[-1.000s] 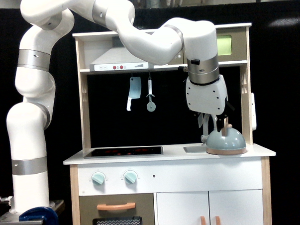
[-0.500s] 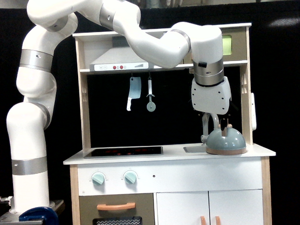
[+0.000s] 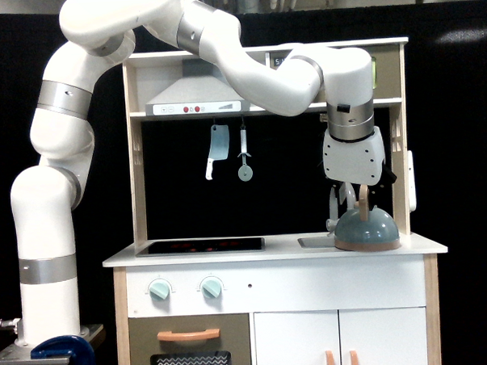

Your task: Place the teapot on the stove

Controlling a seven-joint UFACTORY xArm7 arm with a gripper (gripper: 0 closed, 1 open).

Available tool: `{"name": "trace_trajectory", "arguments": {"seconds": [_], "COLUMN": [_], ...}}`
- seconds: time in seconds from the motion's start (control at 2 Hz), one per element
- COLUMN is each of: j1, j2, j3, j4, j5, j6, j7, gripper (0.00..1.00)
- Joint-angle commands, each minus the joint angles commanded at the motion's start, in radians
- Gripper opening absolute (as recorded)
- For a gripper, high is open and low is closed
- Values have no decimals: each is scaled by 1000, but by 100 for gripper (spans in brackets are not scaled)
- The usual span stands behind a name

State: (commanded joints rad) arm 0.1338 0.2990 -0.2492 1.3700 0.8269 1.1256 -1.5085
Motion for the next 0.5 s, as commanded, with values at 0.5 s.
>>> {"name": "trace_trajectory", "arguments": {"seconds": [0.5], "j1": [6], "j2": [42], "j3": [58], "j4": [58], "j5": [-5], "j6": [-33], "j7": [60], "gripper": [0]}}
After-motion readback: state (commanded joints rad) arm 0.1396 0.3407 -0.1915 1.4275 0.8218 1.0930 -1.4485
